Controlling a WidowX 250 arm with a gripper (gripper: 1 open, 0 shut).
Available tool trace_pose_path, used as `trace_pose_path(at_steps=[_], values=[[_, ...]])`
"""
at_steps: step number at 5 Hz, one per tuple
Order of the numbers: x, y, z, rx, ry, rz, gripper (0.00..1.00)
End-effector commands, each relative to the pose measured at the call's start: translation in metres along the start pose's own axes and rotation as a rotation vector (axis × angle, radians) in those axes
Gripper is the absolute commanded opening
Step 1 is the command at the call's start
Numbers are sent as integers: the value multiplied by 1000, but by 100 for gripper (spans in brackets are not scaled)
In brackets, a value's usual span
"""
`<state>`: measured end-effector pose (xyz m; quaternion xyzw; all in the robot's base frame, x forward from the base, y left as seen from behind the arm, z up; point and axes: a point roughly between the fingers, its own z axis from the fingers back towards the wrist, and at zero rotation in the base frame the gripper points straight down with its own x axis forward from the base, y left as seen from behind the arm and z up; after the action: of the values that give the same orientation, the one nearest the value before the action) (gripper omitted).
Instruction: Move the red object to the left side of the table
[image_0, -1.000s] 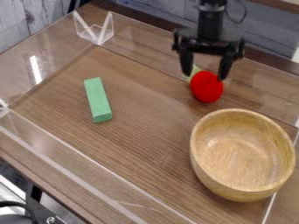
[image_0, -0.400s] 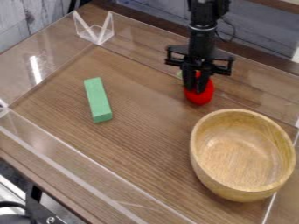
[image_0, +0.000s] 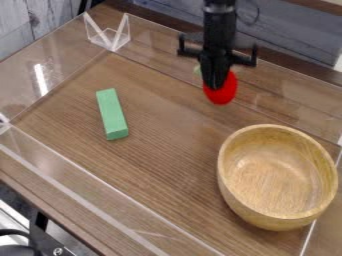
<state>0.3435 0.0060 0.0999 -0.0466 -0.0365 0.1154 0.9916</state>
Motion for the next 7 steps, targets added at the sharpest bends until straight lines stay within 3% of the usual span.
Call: trace_pose_path(at_steps=[1,2,3,4,7], values=[[3,0,29,-21,-70,0,100],[6,1,35,-15,-66,-86,0],[-3,2,20,-10,-57,66,100],[-13,-1,3,-11,-48,218,100],[-28,4,6,-43,-43,413,100]])
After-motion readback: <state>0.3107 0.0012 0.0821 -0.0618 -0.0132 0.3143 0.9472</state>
